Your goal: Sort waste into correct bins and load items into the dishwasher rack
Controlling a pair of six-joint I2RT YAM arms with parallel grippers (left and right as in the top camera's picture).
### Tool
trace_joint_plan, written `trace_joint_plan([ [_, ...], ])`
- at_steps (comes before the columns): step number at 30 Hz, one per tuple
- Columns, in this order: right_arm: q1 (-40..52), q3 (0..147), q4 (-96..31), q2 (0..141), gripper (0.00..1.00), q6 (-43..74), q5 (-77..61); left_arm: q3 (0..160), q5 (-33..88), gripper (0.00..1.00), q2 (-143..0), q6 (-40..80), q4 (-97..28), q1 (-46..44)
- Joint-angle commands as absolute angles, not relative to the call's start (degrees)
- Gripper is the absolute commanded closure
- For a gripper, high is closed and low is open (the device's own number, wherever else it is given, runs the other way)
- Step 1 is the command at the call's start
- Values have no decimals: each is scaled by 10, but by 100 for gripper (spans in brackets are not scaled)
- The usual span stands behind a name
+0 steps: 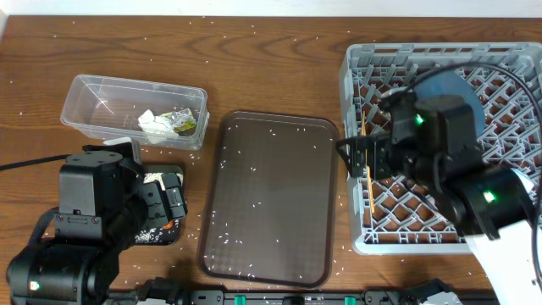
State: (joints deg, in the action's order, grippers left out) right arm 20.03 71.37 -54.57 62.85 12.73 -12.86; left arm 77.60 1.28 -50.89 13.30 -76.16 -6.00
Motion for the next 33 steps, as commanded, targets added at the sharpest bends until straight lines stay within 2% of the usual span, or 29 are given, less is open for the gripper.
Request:
trace_joint_plan([
  [1,207,713,-566,605,1,121,-205,787,8,2,-509,134,-763,-56],
  [6,206,713,-591,575,1,85,-195,787,8,2,-508,134,-763,-56],
  [12,206,713,-590,520,1,-25,-194,787,8,2,-509,134,-763,-56],
  [22,203,699,-594,394,1,-54,-74,787,8,2,-509,134,-763,-56],
  [27,170,642,-558,328,1,-89,-73,787,8,2,-509,134,-763,-56],
  [33,132,491,-466,229,1,-88,-73,787,8,2,-509,134,-763,-56],
])
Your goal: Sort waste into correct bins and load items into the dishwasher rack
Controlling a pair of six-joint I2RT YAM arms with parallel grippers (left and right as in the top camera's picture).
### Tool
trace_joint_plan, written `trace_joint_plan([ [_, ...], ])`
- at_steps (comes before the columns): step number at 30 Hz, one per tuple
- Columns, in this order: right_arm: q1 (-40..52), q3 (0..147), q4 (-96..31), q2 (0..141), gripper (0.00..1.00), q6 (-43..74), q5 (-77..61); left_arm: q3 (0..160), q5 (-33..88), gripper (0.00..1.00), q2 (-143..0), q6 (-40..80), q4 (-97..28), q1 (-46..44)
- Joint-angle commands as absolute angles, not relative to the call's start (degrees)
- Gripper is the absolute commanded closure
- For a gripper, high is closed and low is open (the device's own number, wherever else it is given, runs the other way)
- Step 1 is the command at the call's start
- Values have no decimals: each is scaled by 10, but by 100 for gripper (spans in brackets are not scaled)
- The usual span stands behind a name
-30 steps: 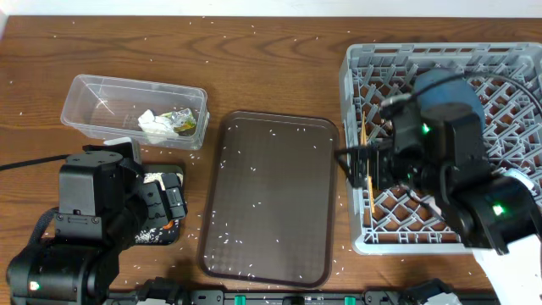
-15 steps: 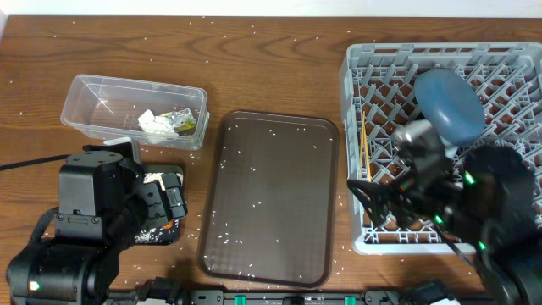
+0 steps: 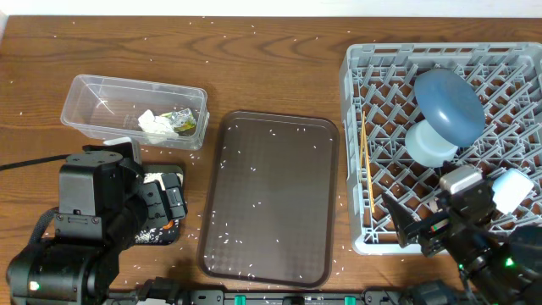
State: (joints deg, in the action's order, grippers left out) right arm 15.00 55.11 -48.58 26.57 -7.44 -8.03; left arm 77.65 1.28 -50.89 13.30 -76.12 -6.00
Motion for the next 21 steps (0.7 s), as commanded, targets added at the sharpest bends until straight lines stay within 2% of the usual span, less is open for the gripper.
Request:
trace_joint_plan([
  [1,129,466,-453,212,1,-88,-73,787,8,2,-509,134,-763,-56],
  [11,99,228,-314,9,1,-88,-97,787,8,2,-509,134,-763,-56],
  [17,85,153,-277,3,1,-86,-112,787,8,2,-509,134,-763,-56],
  [21,85,98,-196,3,1,-87,-112,787,8,2,-509,134,-763,-56],
])
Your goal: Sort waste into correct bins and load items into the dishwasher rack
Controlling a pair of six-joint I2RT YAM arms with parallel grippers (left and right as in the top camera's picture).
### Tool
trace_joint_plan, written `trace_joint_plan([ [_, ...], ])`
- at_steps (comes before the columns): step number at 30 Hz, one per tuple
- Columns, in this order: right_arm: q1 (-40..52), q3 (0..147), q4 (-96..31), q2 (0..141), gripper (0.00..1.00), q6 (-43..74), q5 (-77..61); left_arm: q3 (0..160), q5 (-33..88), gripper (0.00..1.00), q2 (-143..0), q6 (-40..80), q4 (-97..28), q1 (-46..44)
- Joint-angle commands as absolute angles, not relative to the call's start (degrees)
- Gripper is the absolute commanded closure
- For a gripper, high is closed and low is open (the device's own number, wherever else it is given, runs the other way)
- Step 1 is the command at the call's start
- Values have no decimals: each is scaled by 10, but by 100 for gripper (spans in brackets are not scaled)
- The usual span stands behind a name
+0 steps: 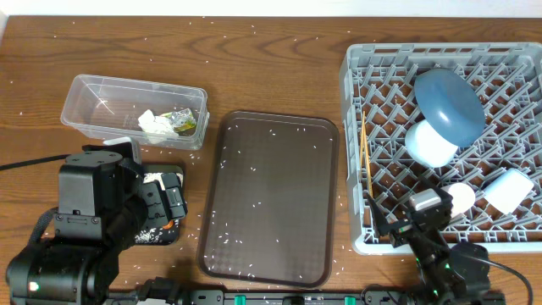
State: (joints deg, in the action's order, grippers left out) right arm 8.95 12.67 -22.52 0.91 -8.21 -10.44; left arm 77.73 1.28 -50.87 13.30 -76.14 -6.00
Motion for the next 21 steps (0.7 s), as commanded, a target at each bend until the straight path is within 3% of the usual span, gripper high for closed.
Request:
trace_joint_plan([
  [1,85,84,-174,3,1,-86,-112,787,8,2,-509,134,-763,-56],
  [9,85,2,-29,3,1,-87,-109,787,8,2,-509,134,-763,-56],
  [21,85,3,-32,3,1,-87,-110,787,8,2,-509,134,-763,-56],
])
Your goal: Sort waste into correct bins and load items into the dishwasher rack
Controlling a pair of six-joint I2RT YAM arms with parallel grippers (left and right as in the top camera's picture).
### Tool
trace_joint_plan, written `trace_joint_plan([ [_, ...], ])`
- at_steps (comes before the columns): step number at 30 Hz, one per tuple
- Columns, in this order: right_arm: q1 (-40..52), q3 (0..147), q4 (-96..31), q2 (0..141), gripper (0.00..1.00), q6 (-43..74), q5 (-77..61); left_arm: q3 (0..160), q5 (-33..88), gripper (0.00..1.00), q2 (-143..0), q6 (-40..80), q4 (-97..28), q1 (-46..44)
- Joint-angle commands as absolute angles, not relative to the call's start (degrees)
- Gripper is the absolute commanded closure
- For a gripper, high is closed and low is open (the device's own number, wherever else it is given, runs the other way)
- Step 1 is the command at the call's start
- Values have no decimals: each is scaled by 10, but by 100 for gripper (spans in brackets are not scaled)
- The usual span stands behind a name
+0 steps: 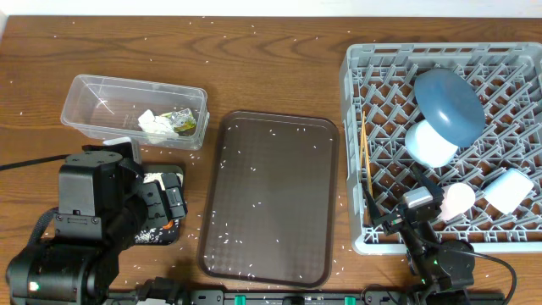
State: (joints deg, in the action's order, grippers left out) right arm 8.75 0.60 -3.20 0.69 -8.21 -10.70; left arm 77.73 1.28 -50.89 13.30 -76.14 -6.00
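The grey dishwasher rack (349,152) at the right holds a blue bowl (449,102), a white cup (430,144) under it, two more white cups (508,188) and thin orange chopsticks (367,169) along its left side. My right gripper (391,222) sits low at the rack's near left corner, pulled back towards the table's front edge; its jaws are too small to read. At the lower left, my left gripper (174,202) hangs over a black bin (157,235); its state is unclear. A clear bin (102,102) holds crumpled waste (169,123).
A brown tray (271,199) lies mid-table with only rice grains on it. Grains are scattered over the wooden table. The left arm's bulky body covers most of the black bin.
My right arm has drawn slightly further back and down at the rack's near edge. The left arm and all objects are unchanged.
My right gripper was first over the rack's left side beside the chopsticks, its arm hiding the bowl and cups. Then it was pulled back to the rack's near right part, then to the near left corner, where it remains. The left arm stayed still throughout.
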Motion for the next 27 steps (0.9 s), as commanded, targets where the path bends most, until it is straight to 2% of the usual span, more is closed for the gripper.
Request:
trace_joint_plan([
  [1,85,3,-32,3,1,-86,-110,787,8,2,-509,134,-763,-56],
  [19,85,3,-32,3,1,-87,-110,787,-4,2,-502,126,-757,-62],
  [23,85,3,-32,3,1,-87,-110,771,-18,2,-486,112,-661,-62],
  [27,85,3,-32,3,1,-87,-110,714,34,2,-453,19,-507,-60],
])
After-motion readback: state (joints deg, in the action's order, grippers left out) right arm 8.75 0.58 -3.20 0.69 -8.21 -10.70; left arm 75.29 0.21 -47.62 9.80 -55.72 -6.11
